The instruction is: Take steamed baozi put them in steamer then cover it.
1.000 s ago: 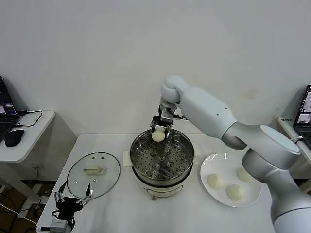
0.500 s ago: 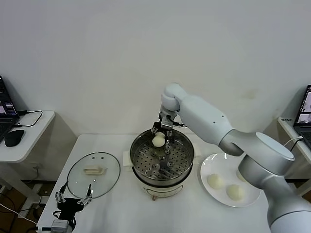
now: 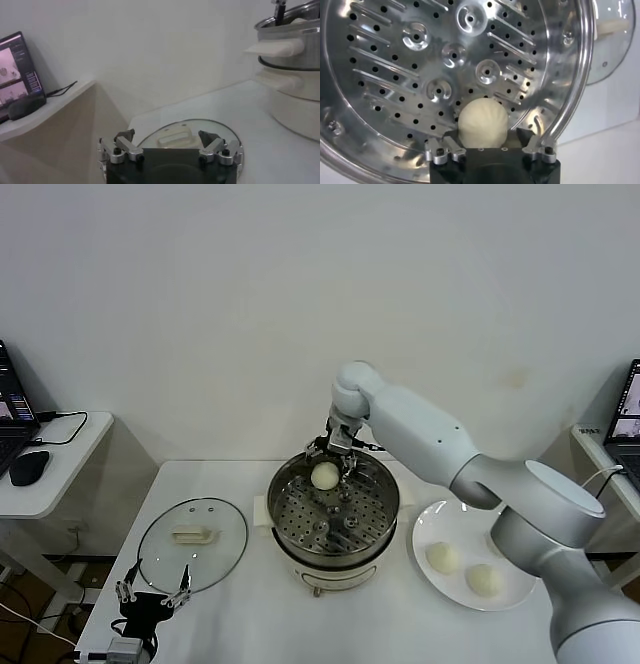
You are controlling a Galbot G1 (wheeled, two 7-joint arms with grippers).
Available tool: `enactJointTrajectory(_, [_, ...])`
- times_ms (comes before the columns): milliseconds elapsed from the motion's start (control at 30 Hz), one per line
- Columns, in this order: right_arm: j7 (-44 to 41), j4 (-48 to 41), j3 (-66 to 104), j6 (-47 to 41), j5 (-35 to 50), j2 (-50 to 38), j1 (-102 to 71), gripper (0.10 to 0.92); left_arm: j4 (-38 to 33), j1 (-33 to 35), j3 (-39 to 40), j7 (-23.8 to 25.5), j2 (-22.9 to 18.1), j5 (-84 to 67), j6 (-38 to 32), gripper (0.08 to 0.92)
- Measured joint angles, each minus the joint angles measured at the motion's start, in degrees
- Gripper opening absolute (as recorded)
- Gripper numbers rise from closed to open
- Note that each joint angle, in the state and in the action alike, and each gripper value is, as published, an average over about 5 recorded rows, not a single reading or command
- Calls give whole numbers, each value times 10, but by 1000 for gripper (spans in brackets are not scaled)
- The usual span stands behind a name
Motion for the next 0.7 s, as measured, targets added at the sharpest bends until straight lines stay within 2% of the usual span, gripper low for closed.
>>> enactJointTrajectory(367, [-45, 58, 14, -116, 133, -66, 48, 823, 3, -2, 4, 6, 9, 0, 1, 823])
enactJointTrajectory(700, [-56, 141, 4, -303, 232, -188, 78, 823, -4, -2, 10, 11, 13, -4, 4, 823])
